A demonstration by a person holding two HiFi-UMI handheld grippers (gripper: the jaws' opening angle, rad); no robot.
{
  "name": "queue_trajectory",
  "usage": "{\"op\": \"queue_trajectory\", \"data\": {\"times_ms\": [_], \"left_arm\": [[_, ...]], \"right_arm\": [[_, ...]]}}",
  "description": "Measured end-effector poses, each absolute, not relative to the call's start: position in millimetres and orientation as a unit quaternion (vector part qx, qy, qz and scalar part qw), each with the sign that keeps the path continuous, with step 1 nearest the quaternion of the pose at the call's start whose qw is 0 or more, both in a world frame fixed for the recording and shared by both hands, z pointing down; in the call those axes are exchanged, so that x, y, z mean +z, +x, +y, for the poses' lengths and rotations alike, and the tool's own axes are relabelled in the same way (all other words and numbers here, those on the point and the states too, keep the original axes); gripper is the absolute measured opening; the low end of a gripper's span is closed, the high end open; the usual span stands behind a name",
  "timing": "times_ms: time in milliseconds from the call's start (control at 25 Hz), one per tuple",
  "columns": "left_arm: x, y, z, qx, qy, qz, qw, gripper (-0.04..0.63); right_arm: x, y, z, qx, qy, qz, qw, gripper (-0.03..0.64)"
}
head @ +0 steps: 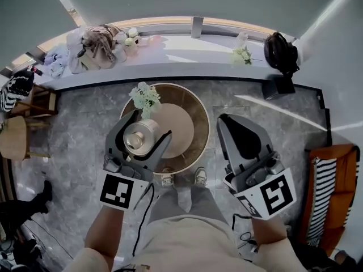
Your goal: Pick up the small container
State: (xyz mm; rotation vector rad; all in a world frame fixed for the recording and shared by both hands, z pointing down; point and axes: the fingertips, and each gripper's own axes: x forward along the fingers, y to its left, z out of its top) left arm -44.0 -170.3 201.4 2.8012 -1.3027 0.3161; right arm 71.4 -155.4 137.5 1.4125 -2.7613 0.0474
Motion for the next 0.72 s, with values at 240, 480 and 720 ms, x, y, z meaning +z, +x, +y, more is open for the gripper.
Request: {"op": "queue_trajectory", "data": {"times_ms": [240, 480, 720], "left_arm": [[152, -49, -139, 0.083, 0.904, -0.420, -0.002, 0.337], [131, -56, -110, 0.085, 0.906, -0.414, -0.005, 0.337], [131, -62, -97, 0.093, 0.907, -0.411, 0.001, 0.337]], "right_arm": [[105, 73, -120, 0.004, 0.454, -0.891, 0.014, 0.005], [89, 67, -96, 0.004, 0.446, -0.895, 0.016, 0.005], [94, 57, -85, 0.009, 0.433, -0.901, 0.028, 0.005]]}}
